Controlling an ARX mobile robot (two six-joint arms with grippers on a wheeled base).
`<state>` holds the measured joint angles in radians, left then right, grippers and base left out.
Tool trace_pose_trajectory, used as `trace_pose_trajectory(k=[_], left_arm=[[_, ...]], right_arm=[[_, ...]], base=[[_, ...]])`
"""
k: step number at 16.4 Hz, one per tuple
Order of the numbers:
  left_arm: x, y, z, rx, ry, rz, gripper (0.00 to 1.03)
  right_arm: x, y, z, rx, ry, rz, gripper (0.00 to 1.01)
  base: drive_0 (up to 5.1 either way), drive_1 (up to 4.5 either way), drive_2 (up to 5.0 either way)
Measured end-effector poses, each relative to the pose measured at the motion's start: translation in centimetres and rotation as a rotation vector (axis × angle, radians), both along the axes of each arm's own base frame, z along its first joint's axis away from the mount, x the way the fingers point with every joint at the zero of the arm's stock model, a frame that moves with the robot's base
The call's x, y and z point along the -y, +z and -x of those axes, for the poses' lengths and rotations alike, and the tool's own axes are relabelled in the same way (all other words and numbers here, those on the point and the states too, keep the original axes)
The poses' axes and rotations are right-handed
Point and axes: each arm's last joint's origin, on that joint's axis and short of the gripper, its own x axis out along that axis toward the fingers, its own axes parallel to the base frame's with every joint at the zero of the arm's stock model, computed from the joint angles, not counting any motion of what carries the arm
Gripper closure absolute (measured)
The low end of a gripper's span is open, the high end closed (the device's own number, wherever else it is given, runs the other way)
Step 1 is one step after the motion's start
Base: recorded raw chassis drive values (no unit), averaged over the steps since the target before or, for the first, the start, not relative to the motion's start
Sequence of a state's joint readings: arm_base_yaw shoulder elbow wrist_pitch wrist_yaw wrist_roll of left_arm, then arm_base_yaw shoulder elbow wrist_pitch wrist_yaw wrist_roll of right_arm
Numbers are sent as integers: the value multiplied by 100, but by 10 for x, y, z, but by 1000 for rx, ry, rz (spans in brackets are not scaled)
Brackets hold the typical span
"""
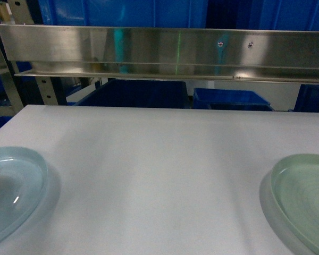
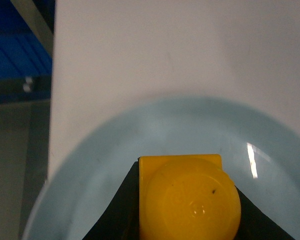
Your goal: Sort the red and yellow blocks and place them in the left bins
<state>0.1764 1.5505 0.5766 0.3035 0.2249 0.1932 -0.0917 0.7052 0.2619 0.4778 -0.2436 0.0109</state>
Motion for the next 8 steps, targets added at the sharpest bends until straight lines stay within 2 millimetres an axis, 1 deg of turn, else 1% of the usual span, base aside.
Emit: trace_pose_trajectory(k=[1,3,4,5,8], left_arm=[[-1,15,-6,89,5,-8,76],[1,72,-18,331,11,-18,76],[3,91,-18,404,8,-18,76],[4,99,-17,432,5,-16,76],[4,77,-18,340,9,1,76]], right_arm=[[0,0,0,0,0,0,73],[0,0,0,0,0,0,73],[0,0,0,0,0,0,73],[0,0,0,0,0,0,73],[0,0,0,0,0,0,73]], base=[[0,0,0],[0,0,0],[0,0,0],[0,0,0],[0,0,0]])
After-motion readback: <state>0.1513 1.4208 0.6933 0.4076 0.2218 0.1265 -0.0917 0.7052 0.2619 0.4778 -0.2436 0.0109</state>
